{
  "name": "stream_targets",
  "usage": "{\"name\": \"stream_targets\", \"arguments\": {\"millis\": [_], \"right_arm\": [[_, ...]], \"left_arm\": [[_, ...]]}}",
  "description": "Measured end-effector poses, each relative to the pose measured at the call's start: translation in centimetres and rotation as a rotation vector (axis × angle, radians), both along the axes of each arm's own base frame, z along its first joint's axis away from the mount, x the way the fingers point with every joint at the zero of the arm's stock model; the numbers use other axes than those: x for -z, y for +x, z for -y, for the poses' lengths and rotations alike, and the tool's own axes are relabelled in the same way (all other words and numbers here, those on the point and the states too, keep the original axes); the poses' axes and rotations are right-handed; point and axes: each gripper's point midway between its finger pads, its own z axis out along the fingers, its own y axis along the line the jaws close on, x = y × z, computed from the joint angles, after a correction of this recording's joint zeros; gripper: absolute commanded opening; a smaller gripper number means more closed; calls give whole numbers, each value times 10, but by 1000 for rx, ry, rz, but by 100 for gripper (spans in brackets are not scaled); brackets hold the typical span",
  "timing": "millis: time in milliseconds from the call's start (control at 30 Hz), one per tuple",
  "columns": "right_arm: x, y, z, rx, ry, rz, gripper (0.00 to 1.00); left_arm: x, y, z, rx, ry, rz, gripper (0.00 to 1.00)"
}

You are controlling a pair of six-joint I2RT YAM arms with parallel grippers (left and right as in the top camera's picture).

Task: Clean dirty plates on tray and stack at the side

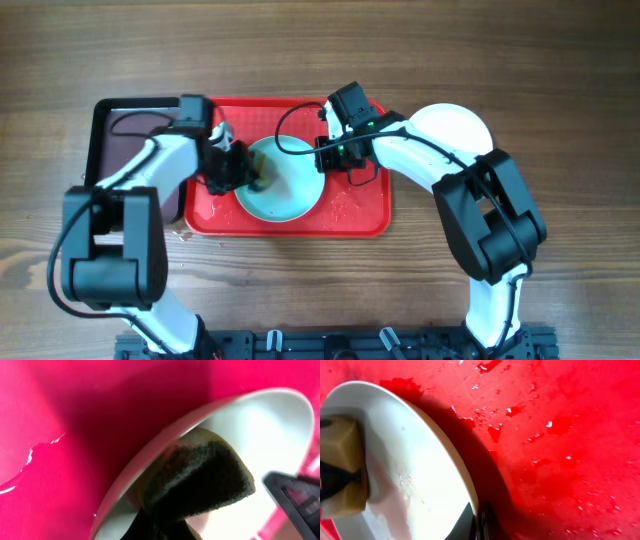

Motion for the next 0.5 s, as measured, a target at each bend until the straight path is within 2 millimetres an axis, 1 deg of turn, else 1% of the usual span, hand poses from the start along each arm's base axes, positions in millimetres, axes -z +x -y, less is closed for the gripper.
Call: {"name": "stream_targets", "arguments": {"millis": [133, 267, 367, 500], "right_arm": [[0, -1, -2, -4, 9, -4, 4], [0, -1, -3, -1, 17, -9, 4], [0, -1, -4, 0, 21, -10, 4], [0, -1, -4, 2, 21, -10, 4]], "left_arm": [[-1, -12, 4, 45, -101, -21, 4], [-2, -25, 20, 124, -146, -33, 4], [-1, -32, 36, 186, -138, -35, 4], [3, -37, 50, 228, -82, -39, 4]]}}
